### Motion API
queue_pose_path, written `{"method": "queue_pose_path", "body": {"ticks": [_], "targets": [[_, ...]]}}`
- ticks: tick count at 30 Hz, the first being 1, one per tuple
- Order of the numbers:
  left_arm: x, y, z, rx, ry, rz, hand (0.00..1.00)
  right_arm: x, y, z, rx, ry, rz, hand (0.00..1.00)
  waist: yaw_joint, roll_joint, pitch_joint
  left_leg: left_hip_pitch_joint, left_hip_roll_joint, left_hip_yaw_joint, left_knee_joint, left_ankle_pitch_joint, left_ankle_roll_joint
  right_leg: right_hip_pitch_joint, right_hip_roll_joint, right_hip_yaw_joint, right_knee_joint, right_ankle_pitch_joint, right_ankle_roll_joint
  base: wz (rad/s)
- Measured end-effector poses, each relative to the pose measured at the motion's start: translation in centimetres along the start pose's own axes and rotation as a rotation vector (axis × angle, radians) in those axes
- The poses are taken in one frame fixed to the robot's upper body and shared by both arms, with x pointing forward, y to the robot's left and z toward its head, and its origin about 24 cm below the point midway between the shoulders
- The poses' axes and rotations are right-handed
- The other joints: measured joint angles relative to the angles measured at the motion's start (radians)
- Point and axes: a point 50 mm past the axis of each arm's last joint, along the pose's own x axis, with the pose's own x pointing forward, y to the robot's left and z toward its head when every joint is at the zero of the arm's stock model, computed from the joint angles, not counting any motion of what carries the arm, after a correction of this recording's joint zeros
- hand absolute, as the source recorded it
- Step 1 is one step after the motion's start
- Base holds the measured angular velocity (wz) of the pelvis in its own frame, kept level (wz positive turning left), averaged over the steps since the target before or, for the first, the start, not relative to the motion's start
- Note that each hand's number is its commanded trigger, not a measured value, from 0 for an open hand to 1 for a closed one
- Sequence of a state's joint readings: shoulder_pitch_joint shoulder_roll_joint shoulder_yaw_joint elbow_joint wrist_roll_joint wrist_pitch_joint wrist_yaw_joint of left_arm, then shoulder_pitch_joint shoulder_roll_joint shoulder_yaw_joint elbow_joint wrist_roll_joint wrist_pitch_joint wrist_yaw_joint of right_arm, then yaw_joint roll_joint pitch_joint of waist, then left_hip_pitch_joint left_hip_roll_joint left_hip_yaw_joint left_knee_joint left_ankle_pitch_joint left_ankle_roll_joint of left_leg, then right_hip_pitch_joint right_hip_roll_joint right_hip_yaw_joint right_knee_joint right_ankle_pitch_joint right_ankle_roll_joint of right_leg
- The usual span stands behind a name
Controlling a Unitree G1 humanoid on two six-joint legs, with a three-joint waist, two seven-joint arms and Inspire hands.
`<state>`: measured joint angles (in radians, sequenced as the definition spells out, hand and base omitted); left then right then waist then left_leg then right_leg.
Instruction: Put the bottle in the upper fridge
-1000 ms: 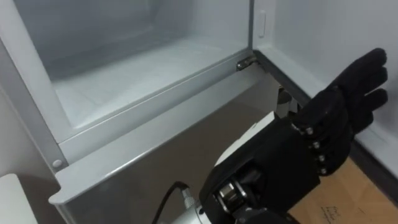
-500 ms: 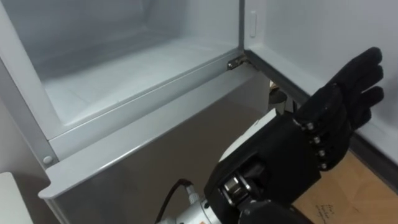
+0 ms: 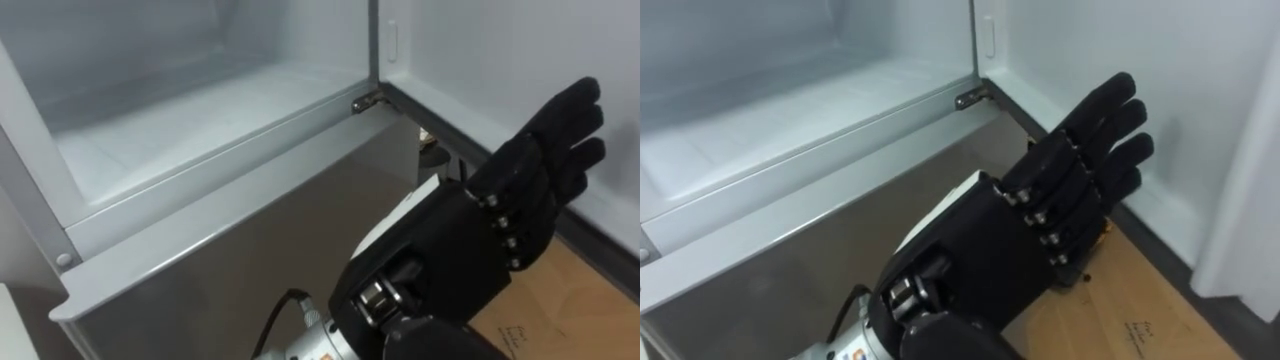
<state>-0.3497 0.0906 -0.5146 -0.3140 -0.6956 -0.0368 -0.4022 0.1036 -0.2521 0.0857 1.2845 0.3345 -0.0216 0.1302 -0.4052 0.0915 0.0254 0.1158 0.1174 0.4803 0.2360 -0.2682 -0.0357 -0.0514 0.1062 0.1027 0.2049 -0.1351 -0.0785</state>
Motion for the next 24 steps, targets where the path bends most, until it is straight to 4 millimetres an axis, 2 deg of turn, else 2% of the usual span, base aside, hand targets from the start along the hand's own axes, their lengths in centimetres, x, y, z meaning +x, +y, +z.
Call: {"method": "queue_pose_path", "body": {"ticks": [6, 10, 15, 19, 24], "targets": [[-0.1, 0.2, -0.2, 0.0, 0.003, 0.011, 0.0, 0.1, 0.3, 0.6, -0.014, -0.012, 0.011, 0.0, 0.015, -0.004, 0.0004, -0.009, 0.0, -0.021, 0.0, 0.0, 0.0, -0.002, -0.004, -0.024, -0.001, 0.0, 0.0, 0.1], [-0.3, 0.4, -0.3, 0.009, 0.018, 0.01, 0.0, 0.1, 0.3, 0.7, 0.007, -0.017, 0.008, 0.0, 0.054, -0.004, -0.0001, -0.011, 0.0, -0.023, -0.001, 0.001, -0.002, -0.002, -0.006, -0.037, 0.0, 0.001, -0.001, 0.09], [-1.1, 0.8, -0.5, 0.032, 0.071, 0.027, 0.0, 0.2, 0.3, 1.2, 0.042, -0.036, -0.002, 0.0, 0.07, -0.002, -0.0026, -0.019, -0.001, -0.025, -0.002, 0.002, -0.002, 0.004, -0.015, -0.07, 0.0, 0.001, -0.001, 0.2], [-1.6, 1.0, -0.8, 0.101, 0.122, 0.034, 0.0, 0.2, 0.2, 1.4, 0.039, -0.045, -0.033, 0.0, 0.087, -0.003, -0.003, -0.022, -0.007, -0.072, -0.003, 0.002, -0.002, 0.017, -0.025, -0.107, -0.003, 0.001, -0.001, 0.28], [-2.2, 1.0, -1.2, 0.104, 0.139, 0.055, 0.0, 0.3, 0.8, 1.9, 0.049, -0.072, -0.039, 0.0, 0.112, -0.015, -0.0095, -0.037, -0.01, -0.088, -0.002, 0.007, 0.0, 0.017, -0.035, -0.139, -0.005, -0.001, 0.001, 0.2]]}}
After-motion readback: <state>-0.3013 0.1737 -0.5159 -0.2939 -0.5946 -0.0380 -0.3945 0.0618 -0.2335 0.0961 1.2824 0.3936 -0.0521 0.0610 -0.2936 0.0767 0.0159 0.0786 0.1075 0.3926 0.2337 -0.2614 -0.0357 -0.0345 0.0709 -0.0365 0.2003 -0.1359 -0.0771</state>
